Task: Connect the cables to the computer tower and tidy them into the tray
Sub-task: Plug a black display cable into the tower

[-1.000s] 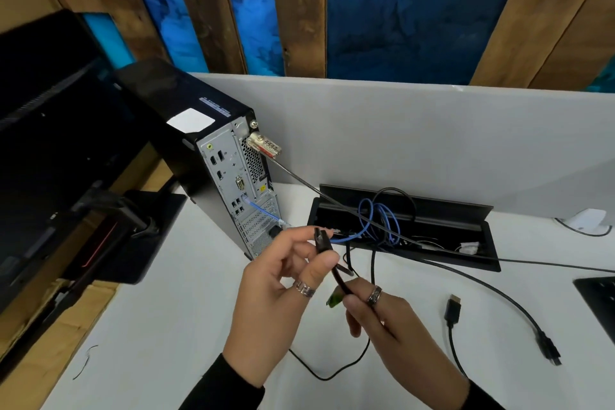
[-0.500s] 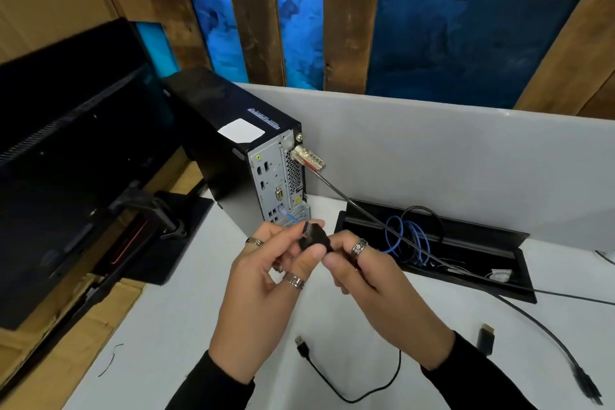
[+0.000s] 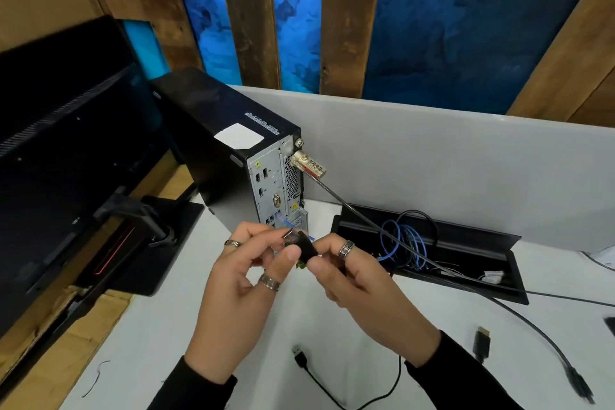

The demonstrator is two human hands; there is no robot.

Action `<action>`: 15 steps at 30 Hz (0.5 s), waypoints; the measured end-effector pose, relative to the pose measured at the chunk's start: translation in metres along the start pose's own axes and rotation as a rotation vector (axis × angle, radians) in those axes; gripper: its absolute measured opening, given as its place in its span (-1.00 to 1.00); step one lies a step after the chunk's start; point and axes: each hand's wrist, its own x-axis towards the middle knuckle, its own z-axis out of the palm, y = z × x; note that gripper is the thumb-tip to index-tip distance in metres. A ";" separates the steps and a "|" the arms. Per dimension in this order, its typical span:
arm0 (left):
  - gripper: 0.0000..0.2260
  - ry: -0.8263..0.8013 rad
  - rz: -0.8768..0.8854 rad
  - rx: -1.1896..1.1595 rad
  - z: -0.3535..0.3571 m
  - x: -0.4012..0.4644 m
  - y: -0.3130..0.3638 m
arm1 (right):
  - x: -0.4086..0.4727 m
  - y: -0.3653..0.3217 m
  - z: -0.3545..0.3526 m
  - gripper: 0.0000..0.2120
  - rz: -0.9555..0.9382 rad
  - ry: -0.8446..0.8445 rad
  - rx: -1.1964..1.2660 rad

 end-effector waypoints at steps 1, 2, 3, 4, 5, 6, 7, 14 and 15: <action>-0.80 -0.028 -0.005 -0.020 -0.002 0.001 -0.001 | 0.000 -0.003 -0.001 -0.87 0.006 -0.029 0.008; -0.81 -0.052 -0.011 -0.041 -0.004 0.001 -0.002 | -0.001 -0.006 -0.002 -0.91 0.010 -0.061 0.015; -0.81 -0.074 -0.015 -0.064 -0.006 0.001 -0.002 | -0.002 -0.009 -0.003 -0.90 0.013 -0.092 0.024; -0.82 -0.096 -0.013 -0.087 -0.007 0.002 -0.002 | -0.004 -0.011 -0.004 -0.86 0.016 -0.122 0.034; -0.81 -0.117 -0.006 -0.110 -0.008 0.002 -0.002 | -0.005 -0.013 -0.005 -0.82 0.018 -0.148 0.039; -0.81 -0.137 0.004 -0.129 -0.008 0.002 -0.001 | -0.006 -0.015 -0.006 -0.80 0.020 -0.162 0.031; -0.81 -0.156 0.015 -0.139 -0.009 0.004 0.000 | -0.006 -0.017 -0.006 -0.80 0.017 -0.160 0.014; -0.76 -0.122 0.109 0.007 -0.017 0.028 0.000 | 0.009 -0.024 -0.010 -0.87 -0.090 0.039 -0.286; -0.74 -0.099 0.142 0.044 -0.021 0.033 0.002 | 0.013 -0.025 -0.011 -0.88 -0.097 0.076 -0.338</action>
